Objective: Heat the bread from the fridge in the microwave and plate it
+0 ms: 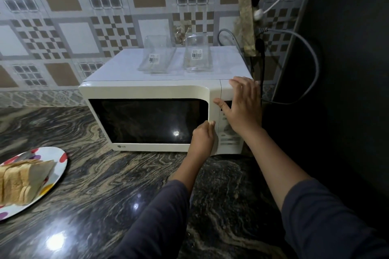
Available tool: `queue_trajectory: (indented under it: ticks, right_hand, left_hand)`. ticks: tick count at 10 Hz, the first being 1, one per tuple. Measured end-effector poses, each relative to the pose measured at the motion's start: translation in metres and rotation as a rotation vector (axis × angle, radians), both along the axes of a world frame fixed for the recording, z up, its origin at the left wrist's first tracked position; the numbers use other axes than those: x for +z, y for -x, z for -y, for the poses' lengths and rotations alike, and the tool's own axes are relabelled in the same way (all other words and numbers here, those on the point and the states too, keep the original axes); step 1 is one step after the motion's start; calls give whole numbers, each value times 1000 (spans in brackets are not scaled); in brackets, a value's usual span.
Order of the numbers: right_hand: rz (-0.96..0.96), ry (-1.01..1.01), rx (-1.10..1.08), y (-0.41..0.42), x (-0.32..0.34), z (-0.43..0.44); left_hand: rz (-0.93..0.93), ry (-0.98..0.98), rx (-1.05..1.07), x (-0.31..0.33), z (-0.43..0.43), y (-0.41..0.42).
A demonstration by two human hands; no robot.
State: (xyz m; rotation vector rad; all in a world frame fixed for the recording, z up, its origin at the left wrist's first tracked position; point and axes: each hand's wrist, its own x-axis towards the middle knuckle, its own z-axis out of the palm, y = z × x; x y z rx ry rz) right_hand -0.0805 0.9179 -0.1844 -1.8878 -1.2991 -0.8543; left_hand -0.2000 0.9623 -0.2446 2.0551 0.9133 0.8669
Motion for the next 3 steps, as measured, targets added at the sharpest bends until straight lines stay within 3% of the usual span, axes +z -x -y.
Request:
queue_trajectory:
  ticks: [2,3]
  right_hand:
    - [-141,9,46,24,-19,15]
    - [-291,72,105,48,-83,39]
  left_hand:
    - [-151,-79,24,1,6,15]
    - [-232,-111,28,-26,14,42]
